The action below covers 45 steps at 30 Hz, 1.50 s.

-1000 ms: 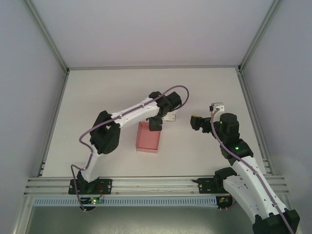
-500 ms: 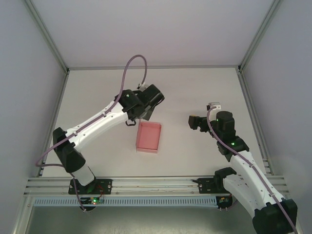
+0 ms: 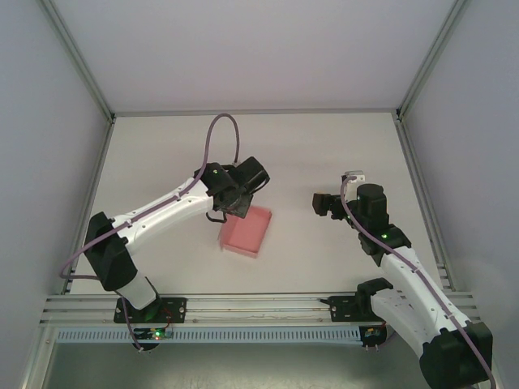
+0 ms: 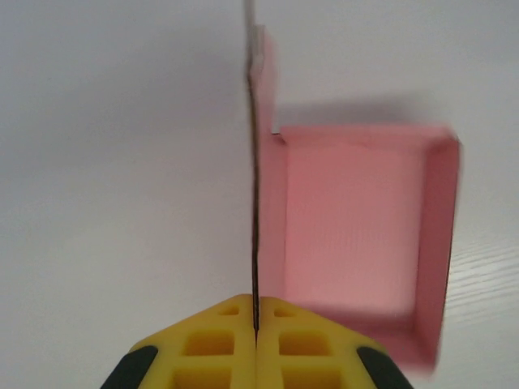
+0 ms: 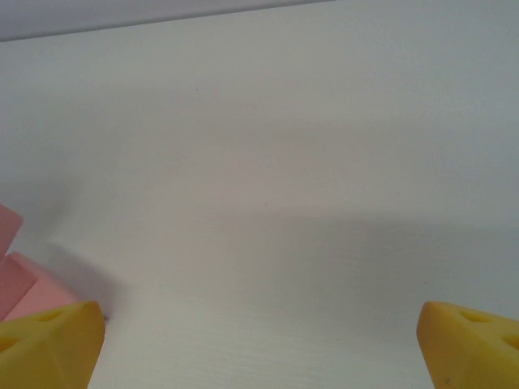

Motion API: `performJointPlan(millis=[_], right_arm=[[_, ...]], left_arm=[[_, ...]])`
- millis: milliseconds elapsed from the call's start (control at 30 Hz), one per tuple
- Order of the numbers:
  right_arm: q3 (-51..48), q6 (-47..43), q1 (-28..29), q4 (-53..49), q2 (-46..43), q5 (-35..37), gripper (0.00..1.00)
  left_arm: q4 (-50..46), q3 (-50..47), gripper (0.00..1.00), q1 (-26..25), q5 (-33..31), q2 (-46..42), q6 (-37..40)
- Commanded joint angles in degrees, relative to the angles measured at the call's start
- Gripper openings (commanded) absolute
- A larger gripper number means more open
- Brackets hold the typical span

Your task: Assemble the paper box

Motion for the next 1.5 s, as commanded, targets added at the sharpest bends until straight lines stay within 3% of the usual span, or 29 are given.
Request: performJointPlan(millis=[0, 100, 233, 367, 433, 600, 767, 800, 867, 900, 933, 1033, 1167, 1267, 1467], right_arm=[[-0.9, -1.6, -0.6, 1.6, -1.0, -1.2, 0.98], [-1.9, -4.7, -0.6, 3.4, -1.9, -5.8, 0.98], [-2.8, -8.7, -0.6, 6.4, -2.5, -16.1, 0.98], [-2.6, -11.1, -0.4, 7.0, -1.4, -23.2, 0.98], [-2.9, -11.2, -0.5, 8.3, -0.7, -25.2, 0.98], [-2.5, -12.4, 0.7, 9.4, 1.3, -26.6, 0.98], [-0.7, -15.1, 1.9, 4.8, 2.3, -24.0, 0.98], [-0.6, -15.1, 2.2, 4.7, 2.4, -23.5, 0.98], [-0.5, -15.6, 2.6, 4.7, 2.5, -24.1, 0.98], [-0.3, -16.1, 3.1, 4.5, 2.7, -24.5, 0.98], [-0.1, -17.0, 3.4, 4.0, 2.9, -25.0, 0.98], [1.9, -20.8, 5.5, 1.5, 4.8, -24.9, 0.98], [6.3, -25.6, 9.0, -2.6, 9.3, -20.9, 0.97], [9.9, -28.0, 10.7, -6.2, 13.4, -18.6, 0.93], [12.0, -32.0, 13.3, -9.1, 18.4, -19.4, 0.85]], left_arm=[[6.1, -0.6, 0.00, -0.6, 4.4, -1.3, 15.7], [10.1, -1.4, 0.00, -0.5, 6.2, -1.3, 32.1], [9.8, -2.6, 0.00, 0.1, 16.8, -1.3, 57.3], [2.8, 2.6, 0.00, 1.6, 26.7, 0.3, 71.0], [1.5, 4.7, 0.00, 2.6, 27.5, 1.5, 75.1], [0.6, 8.7, 0.00, 4.6, 26.6, 6.2, 77.8], [-0.1, 10.4, 0.06, 5.2, 25.7, 9.5, 76.6], [0.4, 10.3, 0.11, 5.3, 25.6, 9.6, 75.9], [2.5, 10.2, 0.28, 5.4, 24.3, 9.3, 73.8], [2.8, 10.4, 0.50, 5.5, 23.4, 8.8, 72.8], [3.1, 10.5, 0.66, 5.5, 22.2, 8.1, 72.0], [5.1, 8.3, 1.00, 6.2, 19.8, 4.2, 69.9], [9.8, 1.1, 1.00, 10.1, 17.5, -1.7, 66.0], [9.6, -3.1, 1.00, 13.8, 20.5, -3.9, 64.1], [12.1, -9.1, 0.98, 14.2, 26.4, -3.7, 64.8]])
